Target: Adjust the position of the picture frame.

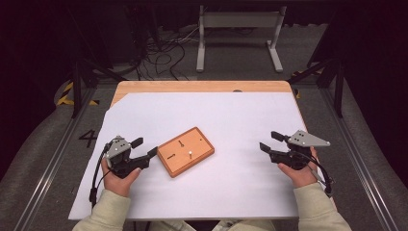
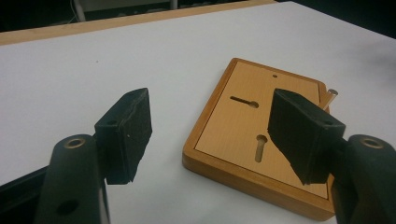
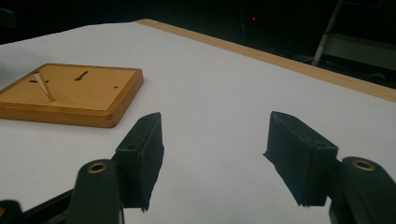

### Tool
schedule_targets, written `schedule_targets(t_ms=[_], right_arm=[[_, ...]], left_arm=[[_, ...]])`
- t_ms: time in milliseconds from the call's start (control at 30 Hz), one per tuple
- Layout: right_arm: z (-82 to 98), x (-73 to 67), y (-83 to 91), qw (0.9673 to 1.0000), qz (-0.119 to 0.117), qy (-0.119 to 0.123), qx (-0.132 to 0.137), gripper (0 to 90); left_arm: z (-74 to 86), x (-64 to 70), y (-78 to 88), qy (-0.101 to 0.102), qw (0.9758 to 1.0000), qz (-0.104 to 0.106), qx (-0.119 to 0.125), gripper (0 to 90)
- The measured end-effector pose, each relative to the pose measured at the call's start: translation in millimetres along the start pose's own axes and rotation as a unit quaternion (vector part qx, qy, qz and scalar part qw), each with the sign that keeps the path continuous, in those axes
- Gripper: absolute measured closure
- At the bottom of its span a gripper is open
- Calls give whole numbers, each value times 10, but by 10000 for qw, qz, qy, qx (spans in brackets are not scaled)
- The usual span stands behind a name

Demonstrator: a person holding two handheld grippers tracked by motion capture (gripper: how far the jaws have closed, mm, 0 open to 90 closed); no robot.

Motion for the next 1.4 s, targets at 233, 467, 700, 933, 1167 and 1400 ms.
schedule_targets(t_ms=[233,467,700,933,1167,1400], right_arm=[[-29,3,22,10000,30,75,52,405],[-35,-1,20,9999,10,115,80,422],[-50,7,33,9997,43,194,129,501],[-58,-15,43,9998,-44,177,30,561],[-71,-28,74,9997,-42,226,-24,588],[-66,-15,119,9998,-27,181,-65,587]], left_arm=[[-44,83,-18,-71,9998,191,-13,311],[-67,139,-37,-115,9995,297,-13,315],[-76,78,-95,-126,9998,134,-80,426],[-114,-86,-285,72,9997,72,-209,586],[-181,-127,-577,206,9982,82,-562,868],[-190,-114,-755,102,9968,73,-787,899]])
Point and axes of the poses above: each handheld gripper's, and its own axes: y roughly backward along the jaws, z roughly out of its underside, x roughly to its right, the point moved 5 cm from there along -y, roughly forward along the jaws, and after that the axes turned 14 degrees about x, right-handed, at the moved point
